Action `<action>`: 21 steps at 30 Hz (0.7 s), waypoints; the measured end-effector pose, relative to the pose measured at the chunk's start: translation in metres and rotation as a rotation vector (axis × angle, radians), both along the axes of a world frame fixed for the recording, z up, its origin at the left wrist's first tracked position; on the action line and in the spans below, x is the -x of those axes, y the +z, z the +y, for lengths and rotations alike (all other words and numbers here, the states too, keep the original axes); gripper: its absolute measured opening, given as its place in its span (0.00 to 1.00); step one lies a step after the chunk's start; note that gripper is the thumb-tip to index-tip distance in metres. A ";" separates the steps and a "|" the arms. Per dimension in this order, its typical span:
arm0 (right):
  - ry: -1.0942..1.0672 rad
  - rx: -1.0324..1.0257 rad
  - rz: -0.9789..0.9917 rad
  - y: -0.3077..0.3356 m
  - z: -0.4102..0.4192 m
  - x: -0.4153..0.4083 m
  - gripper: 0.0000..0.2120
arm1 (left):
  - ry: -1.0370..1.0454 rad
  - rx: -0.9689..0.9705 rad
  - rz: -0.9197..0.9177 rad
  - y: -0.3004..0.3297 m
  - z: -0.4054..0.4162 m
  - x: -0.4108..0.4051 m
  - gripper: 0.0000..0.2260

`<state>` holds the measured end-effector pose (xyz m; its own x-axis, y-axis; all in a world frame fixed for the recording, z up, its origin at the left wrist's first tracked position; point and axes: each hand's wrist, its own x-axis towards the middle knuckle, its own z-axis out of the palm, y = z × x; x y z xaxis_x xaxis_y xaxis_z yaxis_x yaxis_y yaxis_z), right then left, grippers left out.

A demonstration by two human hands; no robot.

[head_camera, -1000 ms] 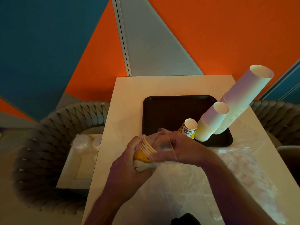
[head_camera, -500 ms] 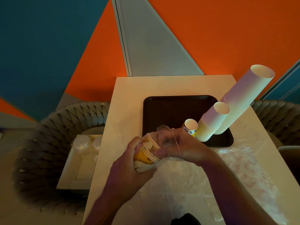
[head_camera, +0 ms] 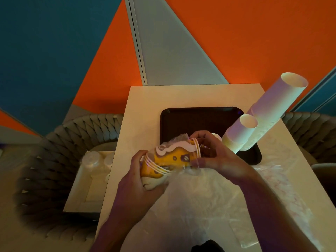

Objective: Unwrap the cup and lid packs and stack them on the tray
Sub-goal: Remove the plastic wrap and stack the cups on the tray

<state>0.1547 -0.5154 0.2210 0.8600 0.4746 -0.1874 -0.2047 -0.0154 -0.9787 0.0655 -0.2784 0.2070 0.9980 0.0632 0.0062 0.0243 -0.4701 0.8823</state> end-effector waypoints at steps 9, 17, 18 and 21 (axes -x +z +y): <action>0.056 0.467 -0.258 -0.010 0.010 0.006 0.28 | -0.007 -0.011 0.013 -0.004 -0.004 0.002 0.36; -0.016 0.519 -0.468 -0.030 0.014 0.008 0.34 | 0.002 0.006 -0.012 -0.003 -0.005 0.003 0.35; -0.051 0.508 -0.463 -0.031 0.011 0.007 0.32 | 0.004 0.007 -0.017 -0.002 -0.005 0.003 0.35; -0.195 0.477 -0.418 -0.032 -0.002 0.003 0.28 | 0.026 0.013 -0.017 -0.004 -0.001 0.004 0.36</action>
